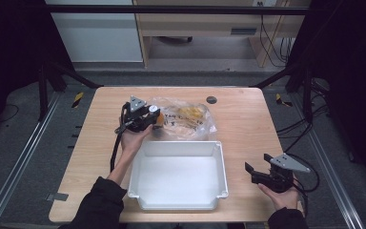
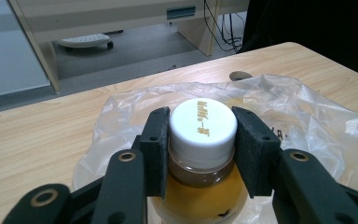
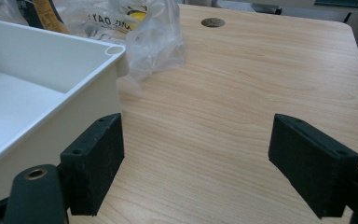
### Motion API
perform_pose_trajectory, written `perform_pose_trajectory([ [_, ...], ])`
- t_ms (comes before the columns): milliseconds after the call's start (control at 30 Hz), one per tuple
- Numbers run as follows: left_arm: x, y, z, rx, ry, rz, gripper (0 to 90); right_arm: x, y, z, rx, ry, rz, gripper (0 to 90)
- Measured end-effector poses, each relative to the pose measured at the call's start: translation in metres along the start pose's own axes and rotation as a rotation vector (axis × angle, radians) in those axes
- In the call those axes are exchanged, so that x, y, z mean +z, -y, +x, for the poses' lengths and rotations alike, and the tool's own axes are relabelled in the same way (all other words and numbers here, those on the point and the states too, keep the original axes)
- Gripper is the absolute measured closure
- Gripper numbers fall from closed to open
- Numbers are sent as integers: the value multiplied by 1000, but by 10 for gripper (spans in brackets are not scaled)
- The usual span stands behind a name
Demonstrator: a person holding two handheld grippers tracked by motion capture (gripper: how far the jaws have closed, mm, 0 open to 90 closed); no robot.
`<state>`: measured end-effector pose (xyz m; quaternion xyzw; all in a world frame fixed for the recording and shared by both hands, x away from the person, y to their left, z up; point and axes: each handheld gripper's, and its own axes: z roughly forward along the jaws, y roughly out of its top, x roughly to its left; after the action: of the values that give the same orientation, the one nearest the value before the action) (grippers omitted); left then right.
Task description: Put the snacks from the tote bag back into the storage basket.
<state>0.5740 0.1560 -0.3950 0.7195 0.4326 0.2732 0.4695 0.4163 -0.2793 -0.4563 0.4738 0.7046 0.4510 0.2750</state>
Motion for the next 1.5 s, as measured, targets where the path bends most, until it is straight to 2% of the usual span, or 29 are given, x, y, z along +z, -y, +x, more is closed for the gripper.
perform_pose_trajectory([
  [233,-5,-3,2,-10,-3,-18,588,0,0,0,-3,-1,2,184],
  [600,-19,-14,1,4,-9,-46,588,0,0,0,-1,0,1,184],
  [1333,-50,-50,-5,18,-21,-133,588,-1,-1,0,-1,2,-5,186],
  [1500,-56,-57,-7,16,-10,-145,588,-1,-1,0,0,1,-6,186],
])
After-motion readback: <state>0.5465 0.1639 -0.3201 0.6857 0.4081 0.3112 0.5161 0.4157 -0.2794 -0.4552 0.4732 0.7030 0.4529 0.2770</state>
